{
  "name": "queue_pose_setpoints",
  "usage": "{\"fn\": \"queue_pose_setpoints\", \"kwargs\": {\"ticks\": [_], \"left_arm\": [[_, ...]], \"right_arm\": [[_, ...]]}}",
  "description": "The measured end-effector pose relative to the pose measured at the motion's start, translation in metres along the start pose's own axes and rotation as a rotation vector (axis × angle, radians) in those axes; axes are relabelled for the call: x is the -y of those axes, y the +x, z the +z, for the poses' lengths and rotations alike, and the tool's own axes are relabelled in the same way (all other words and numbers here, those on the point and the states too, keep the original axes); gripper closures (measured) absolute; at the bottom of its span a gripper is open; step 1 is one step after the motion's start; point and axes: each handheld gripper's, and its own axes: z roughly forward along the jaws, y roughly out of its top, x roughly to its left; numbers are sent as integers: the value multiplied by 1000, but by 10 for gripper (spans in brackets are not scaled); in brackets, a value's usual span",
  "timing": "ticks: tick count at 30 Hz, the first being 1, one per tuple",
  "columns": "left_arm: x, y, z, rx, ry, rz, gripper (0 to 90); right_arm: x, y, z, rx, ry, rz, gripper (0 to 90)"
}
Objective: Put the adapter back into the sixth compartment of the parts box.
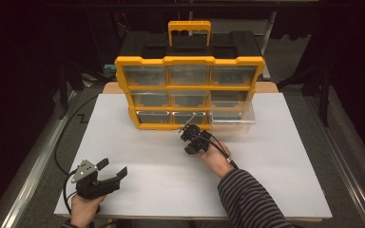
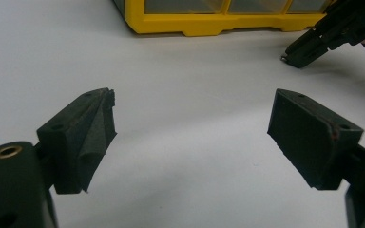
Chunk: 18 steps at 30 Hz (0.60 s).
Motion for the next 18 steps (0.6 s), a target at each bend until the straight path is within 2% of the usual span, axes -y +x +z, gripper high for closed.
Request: {"fn": "queue_pose_setpoints", "kwargs": {"ticks": [5, 9, 18], "left_arm": [[0, 0, 0, -1, 1, -2, 168], [0, 0, 0, 0, 0, -2, 168], [0, 1, 0, 1, 2, -4, 168]], "right_arm": [[0, 0, 0, 0, 0, 0, 770], [0, 2, -2, 13, 0, -17, 771], [3, 11, -18, 14, -55, -44, 771]]}}
